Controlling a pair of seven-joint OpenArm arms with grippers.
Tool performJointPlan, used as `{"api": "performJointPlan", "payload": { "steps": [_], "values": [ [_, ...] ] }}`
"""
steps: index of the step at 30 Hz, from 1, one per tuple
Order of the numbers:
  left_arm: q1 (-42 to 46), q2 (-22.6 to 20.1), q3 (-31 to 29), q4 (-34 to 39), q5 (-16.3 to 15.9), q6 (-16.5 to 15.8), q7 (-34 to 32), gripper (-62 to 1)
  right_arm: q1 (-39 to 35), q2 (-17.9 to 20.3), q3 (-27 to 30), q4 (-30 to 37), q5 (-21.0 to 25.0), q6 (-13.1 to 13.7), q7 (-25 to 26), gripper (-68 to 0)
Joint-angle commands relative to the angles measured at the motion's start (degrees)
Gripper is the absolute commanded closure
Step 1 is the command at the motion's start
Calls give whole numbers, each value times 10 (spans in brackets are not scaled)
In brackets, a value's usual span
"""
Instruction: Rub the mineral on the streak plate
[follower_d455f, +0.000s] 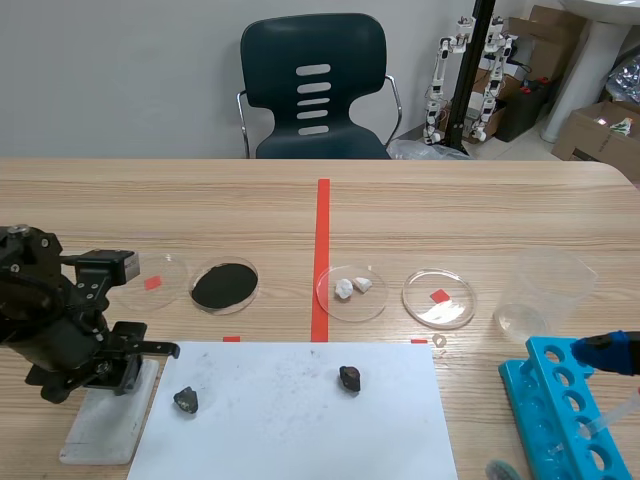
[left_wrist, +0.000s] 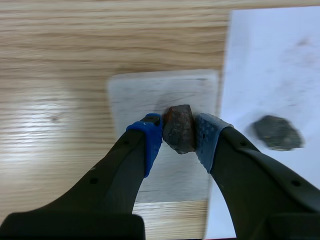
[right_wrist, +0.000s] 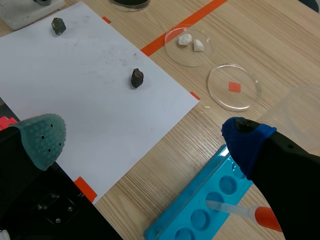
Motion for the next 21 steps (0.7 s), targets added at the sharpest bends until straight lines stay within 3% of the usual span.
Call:
{"api": "performJointPlan", "payload": {
  "steps": [1,4,7,21],
  "values": [
    [-4,2,-1,3,-24,-5,-8,-111,-1,0,-2,8,6,2,11,-679],
    [-4,2,-1,3,-42,-13,-12,-111,-1,0,-2,8,6,2,11,-679],
    [-5,1,-1,3,-30,-13,-12,-111,-1,0,-2,8,6,2,11,-679],
    [-4,1,-1,3,266,69,42,-110,-1,0,-2,8,6,2,11,-679]
  ]
}}
